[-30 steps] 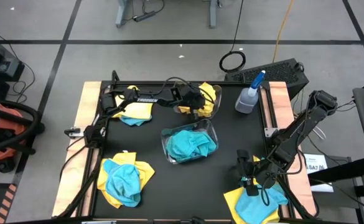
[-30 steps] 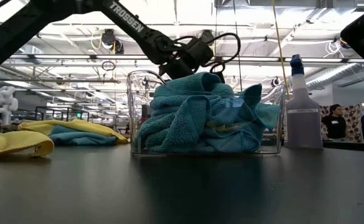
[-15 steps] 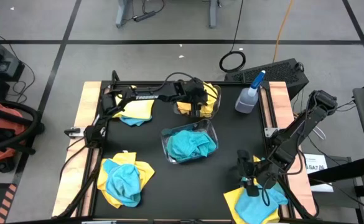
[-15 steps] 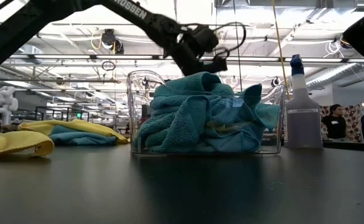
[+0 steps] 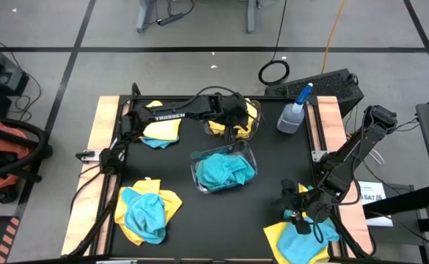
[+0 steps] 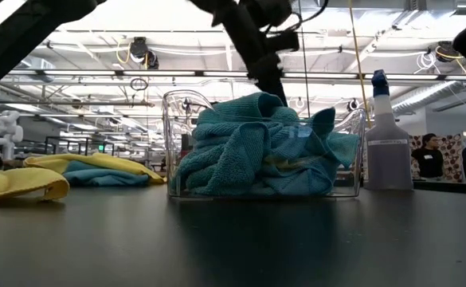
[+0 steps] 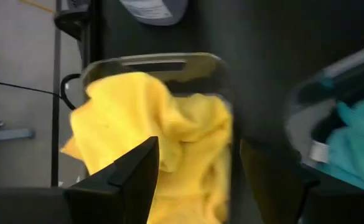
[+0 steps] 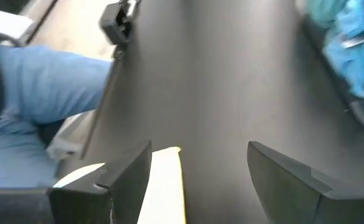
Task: Sort microfiber towel by color & place in baskets
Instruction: Put the blue microfiber cloth into the bottom transparent bin
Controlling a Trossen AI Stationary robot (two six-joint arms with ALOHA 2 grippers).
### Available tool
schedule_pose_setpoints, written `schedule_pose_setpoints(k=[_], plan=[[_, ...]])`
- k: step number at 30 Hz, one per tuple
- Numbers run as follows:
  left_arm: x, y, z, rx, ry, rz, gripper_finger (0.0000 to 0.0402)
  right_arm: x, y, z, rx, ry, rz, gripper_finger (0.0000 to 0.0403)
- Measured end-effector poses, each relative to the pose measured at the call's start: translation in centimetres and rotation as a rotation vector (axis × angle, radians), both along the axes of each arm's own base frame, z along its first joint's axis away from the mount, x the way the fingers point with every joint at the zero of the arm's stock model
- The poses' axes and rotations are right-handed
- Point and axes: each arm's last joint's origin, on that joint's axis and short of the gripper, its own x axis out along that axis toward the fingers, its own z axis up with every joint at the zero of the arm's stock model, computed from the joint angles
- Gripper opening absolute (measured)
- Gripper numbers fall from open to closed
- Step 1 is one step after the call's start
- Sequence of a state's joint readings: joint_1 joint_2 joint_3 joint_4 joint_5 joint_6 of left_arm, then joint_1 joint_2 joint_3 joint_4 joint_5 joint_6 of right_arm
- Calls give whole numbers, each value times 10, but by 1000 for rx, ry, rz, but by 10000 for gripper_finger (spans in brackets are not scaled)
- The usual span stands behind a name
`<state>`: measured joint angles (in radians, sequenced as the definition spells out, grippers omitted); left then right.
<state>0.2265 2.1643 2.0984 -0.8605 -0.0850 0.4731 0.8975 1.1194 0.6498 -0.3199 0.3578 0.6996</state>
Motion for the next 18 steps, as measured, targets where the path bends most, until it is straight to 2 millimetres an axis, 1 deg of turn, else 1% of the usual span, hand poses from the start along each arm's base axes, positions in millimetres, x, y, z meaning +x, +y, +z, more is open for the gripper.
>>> schedule_pose_setpoints(k=[3, 6, 12, 18], plan=[[0, -19, 7, -16, 19, -18, 231, -4, 4, 0, 41, 36, 38, 255], [3, -43, 9, -31, 28, -54, 231, -9, 8, 0, 95, 86, 68, 255], [7, -102, 9, -35, 36, -180, 231, -24, 17, -3, 195, 220, 98, 255], [9, -157, 12, -33, -26, -297, 231, -42, 19, -9, 217, 375, 40, 255]])
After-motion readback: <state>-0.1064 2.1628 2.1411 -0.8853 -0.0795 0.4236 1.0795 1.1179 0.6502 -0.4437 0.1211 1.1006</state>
